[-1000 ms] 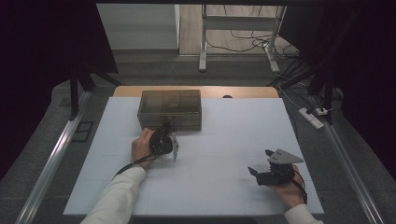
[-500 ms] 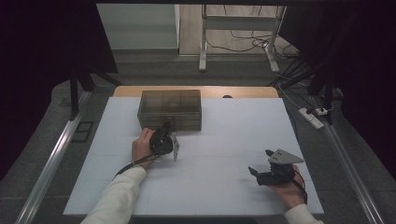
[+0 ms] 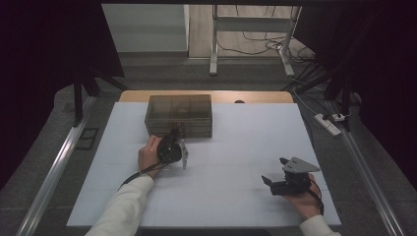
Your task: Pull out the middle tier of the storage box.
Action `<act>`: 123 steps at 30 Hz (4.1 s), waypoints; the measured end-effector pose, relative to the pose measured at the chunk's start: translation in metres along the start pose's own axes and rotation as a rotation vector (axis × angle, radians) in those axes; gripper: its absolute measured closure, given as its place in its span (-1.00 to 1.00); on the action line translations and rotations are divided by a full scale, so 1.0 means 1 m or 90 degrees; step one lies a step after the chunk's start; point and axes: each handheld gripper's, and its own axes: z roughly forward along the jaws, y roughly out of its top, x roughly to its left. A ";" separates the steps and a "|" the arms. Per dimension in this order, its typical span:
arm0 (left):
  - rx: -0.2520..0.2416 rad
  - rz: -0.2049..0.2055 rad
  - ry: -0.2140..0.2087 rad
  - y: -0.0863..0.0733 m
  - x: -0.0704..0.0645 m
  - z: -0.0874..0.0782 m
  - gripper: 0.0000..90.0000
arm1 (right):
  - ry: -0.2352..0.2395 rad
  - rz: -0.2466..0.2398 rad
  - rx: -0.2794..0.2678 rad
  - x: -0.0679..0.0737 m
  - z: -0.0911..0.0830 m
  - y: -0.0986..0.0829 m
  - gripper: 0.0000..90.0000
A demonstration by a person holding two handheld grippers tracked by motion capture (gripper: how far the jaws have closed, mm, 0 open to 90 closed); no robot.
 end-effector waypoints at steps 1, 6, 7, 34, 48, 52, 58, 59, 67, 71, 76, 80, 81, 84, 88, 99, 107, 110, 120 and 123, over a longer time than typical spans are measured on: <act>0.002 0.000 0.000 0.000 0.000 0.000 0.74 | 0.000 0.000 0.000 0.000 0.000 0.000 -0.85; 0.008 0.003 0.004 0.000 -0.001 0.000 0.75 | 0.000 -0.001 0.002 0.000 0.000 0.000 -0.85; 0.009 0.003 0.005 0.001 -0.001 0.000 0.75 | 0.000 0.000 0.001 0.000 0.000 0.000 -0.85; 0.008 0.017 0.016 0.000 -0.002 -0.007 0.80 | -0.002 0.002 0.003 -0.001 0.000 0.000 -0.85; 0.006 0.027 0.012 -0.002 -0.007 -0.023 0.80 | 0.000 0.001 0.007 -0.001 0.001 0.000 -0.85; 0.005 0.026 0.010 -0.003 -0.007 -0.026 0.79 | 0.001 0.001 0.005 0.000 0.002 0.000 -0.85; 0.005 0.019 0.004 -0.003 -0.007 -0.027 0.78 | 0.002 0.001 0.005 -0.001 0.002 0.000 -0.85; 0.005 0.019 0.004 -0.003 -0.007 -0.027 0.78 | 0.002 0.001 0.004 -0.001 0.002 0.000 -0.85; -0.007 -0.055 -0.046 -0.002 0.006 -0.031 0.50 | 0.002 0.001 0.002 -0.001 0.001 0.000 -0.85; -0.021 -0.108 -0.087 -0.004 0.017 -0.033 0.33 | 0.002 0.000 0.002 -0.001 0.001 0.000 -0.85; -0.038 -0.193 -0.154 -0.007 0.034 -0.038 0.19 | 0.002 0.000 0.002 -0.001 0.001 0.001 -0.85; -0.050 -0.235 -0.199 -0.007 0.043 -0.040 0.10 | 0.003 0.000 0.000 -0.001 0.001 0.001 -0.85; -0.050 -0.235 -0.199 -0.007 0.043 -0.040 0.05 | 0.003 0.000 0.000 -0.001 0.001 0.001 -0.85; -0.052 -0.259 -0.246 -0.009 0.047 -0.039 -0.10 | 0.002 0.000 -0.001 -0.001 0.000 0.001 -0.85; -0.060 -0.285 -0.272 -0.011 0.052 -0.040 -0.15 | 0.005 -0.003 -0.003 0.000 0.000 0.001 -0.85; -0.064 -0.323 -0.372 -0.010 0.063 -0.039 -0.33 | 0.005 -0.003 -0.003 0.000 0.000 0.001 -0.85; -0.072 -0.331 -0.398 -0.008 0.071 -0.042 -0.34 | 0.004 -0.003 -0.004 0.000 0.000 0.002 -0.85; -0.080 -0.335 -0.412 -0.007 0.074 -0.042 -0.35 | 0.003 -0.002 -0.003 0.000 0.000 0.002 -0.85; -0.074 -0.345 -0.449 -0.004 0.085 -0.040 -0.38 | 0.003 -0.003 -0.003 0.000 0.000 0.002 -0.85; -0.077 -0.338 -0.451 -0.002 0.088 -0.040 -0.38 | 0.003 -0.003 -0.002 0.000 0.000 0.002 -0.85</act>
